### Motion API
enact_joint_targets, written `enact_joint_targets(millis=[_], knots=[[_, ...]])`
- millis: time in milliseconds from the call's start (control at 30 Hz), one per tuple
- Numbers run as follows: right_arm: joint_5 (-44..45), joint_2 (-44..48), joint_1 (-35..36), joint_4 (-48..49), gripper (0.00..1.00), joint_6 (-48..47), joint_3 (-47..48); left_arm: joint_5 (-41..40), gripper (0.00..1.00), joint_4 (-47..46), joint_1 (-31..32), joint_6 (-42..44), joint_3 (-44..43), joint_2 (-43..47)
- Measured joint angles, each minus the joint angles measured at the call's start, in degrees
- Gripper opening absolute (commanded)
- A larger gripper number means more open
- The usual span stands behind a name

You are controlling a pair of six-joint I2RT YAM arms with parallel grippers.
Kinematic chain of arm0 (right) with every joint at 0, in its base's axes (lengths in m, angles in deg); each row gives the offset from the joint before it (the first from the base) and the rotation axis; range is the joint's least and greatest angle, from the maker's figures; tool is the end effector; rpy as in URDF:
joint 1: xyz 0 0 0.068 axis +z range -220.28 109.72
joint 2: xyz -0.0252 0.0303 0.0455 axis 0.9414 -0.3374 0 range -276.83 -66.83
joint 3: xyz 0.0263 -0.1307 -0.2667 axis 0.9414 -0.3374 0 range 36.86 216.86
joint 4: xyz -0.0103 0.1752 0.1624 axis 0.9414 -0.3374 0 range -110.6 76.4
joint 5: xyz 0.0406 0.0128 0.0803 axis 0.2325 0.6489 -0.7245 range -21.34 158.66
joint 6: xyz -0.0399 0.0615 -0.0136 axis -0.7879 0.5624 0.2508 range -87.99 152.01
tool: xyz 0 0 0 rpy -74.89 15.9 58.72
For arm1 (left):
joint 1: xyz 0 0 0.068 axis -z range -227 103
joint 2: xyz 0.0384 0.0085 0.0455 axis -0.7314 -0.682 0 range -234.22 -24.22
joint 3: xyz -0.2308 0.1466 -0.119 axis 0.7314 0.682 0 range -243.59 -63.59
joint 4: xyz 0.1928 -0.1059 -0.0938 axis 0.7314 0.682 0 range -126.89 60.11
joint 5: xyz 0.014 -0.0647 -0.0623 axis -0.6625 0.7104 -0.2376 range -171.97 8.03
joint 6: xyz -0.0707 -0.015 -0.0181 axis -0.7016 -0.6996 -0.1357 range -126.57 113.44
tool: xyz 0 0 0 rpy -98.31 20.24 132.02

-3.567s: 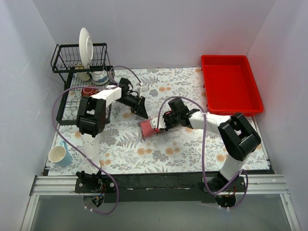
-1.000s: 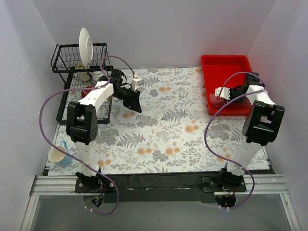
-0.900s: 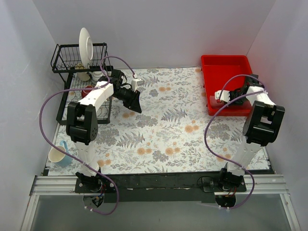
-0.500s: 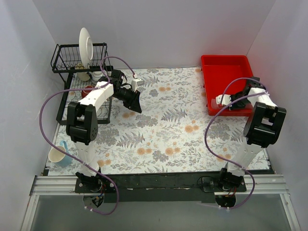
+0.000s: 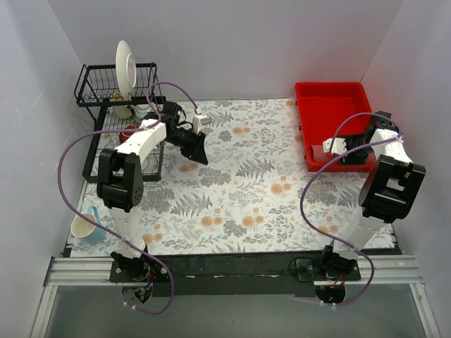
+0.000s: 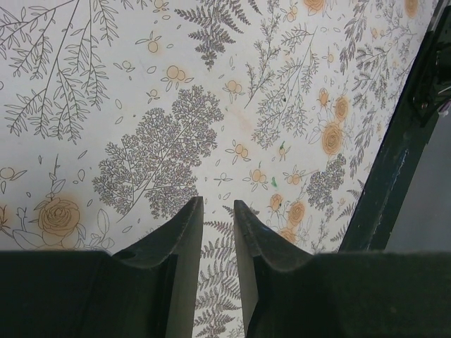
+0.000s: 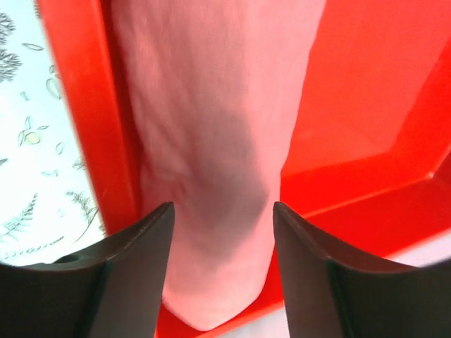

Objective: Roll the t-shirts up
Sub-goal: Place the T-shirt in the bin, then reset both arms

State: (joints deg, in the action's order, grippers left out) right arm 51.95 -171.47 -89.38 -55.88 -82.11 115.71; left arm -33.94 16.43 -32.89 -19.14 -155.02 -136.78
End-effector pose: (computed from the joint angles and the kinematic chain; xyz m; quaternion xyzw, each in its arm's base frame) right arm 0.3541 -0.1036 0.2278 -0.7350 0.6357 -0.1160 0.2057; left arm 0.3670 -0.1403 0.2461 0.0672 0.9042 -0.4209 0.0272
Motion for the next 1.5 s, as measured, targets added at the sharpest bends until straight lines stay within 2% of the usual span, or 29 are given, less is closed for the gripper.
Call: enact_joint_targets(millis=[100, 167, 367, 467, 567, 600, 700, 733, 900, 1033, 1267, 1500], knots=[[-0.3, 1.8, -0.4, -1.4, 0.80, -0.1, 0.2, 0.5, 0.25, -0.5, 0.0, 0.0, 0.0, 0.0], [-0.5, 3.2, -0.7, -2.6, 0.82, -0.2, 0.2, 0.7, 0.25, -0.8, 0.0, 0.0, 0.0, 0.0], [-1.8, 8.1, -1.8, -8.4, 0.82, 0.0, 0.3, 1.1, 0.25, -1.1, 0.0, 0.0, -1.0, -1.2], [-4.9, 8.5, -1.9, -8.8, 0.78, 3.2, 1.6, 1.1, 0.25, -1.4, 0.1, -0.1, -2.3, -2.7], [-8.2, 6.8, -1.9, -7.6, 0.62, 11.8, 5.6, 1.0, 0.25, -1.1, 0.3, 0.0, -3.0, -3.8], [-9.1, 5.5, -1.9, -6.6, 0.42, 16.0, 7.7, 1.0, 0.25, -0.9, 0.3, 0.0, -3.1, -4.0], [-10.8, 0.0, -1.8, -1.1, 0.14, 28.8, 15.0, 0.9, 0.24, -0.3, 0.3, 0.2, -3.1, -4.0], [-10.9, -2.1, -1.8, 0.1, 0.13, 33.2, 17.4, 0.8, 0.24, 0.0, 0.3, 0.2, -3.1, -4.0], [-10.7, -14.4, -1.7, 4.3, 0.11, 52.1, 28.9, -0.2, 0.24, 0.8, 0.3, 0.2, -3.1, -3.6], [-10.0, -19.3, -1.1, 5.2, 0.10, 60.2, 30.6, -1.1, 0.24, 1.2, 0.3, 0.2, -2.6, -2.6], [-9.6, -19.4, 1.9, 4.7, 0.09, 61.6, 26.2, -2.2, 0.24, 1.2, 0.3, 0.1, -0.9, -1.9], [-10.1, -19.5, 3.6, -3.0, 0.08, 59.6, 24.7, -2.7, 0.24, 1.0, 0.3, -0.1, -0.4, -1.9]])
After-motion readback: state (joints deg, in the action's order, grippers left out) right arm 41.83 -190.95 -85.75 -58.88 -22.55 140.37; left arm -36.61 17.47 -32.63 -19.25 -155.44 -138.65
